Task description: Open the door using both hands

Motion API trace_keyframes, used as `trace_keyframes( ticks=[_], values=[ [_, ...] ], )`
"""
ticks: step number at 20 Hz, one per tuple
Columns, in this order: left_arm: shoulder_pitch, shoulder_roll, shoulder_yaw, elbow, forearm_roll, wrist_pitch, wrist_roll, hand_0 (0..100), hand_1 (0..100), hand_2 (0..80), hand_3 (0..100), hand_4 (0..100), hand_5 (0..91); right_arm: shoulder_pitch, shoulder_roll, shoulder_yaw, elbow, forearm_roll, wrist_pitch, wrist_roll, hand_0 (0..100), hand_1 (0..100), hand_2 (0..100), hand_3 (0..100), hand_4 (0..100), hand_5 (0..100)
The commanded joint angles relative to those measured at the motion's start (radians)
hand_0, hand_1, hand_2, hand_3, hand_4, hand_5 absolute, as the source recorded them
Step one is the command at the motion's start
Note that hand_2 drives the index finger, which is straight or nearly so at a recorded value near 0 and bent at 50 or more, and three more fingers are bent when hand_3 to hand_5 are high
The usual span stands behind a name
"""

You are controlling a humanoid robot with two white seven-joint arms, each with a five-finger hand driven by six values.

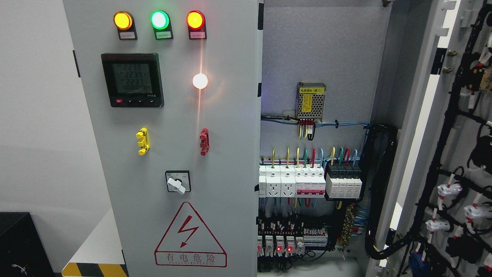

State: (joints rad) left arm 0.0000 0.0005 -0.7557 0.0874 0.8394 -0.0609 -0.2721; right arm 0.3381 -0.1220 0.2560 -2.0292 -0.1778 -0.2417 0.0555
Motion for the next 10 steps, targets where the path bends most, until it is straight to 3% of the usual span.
trace_keyframes(
  ticks=[1,5,10],
  values=[
    [0.011,-0.028,0.001,0.000,0.000,0.000,0.001,0,0,0.0,0,0,0.0,-0.169,0.010,0.031,-0.057,0.001,0.015,-0.005,0,0,0,0,0,0],
    [0.011,-0.030,0.004,0.000,-0.014,0.000,0.001,0,0,0.0,0,0,0.0,-0.272,0.013,0.029,-0.052,-0.003,0.111,-0.010,0,0,0,0,0,0],
    [0.008,-0.030,0.111,0.000,-0.138,0.000,-0.001,0,0,0.0,0,0,0.0,-0.362,0.062,0.035,-0.014,-0.002,0.176,-0.010,0,0,0,0,0,0]
  ],
)
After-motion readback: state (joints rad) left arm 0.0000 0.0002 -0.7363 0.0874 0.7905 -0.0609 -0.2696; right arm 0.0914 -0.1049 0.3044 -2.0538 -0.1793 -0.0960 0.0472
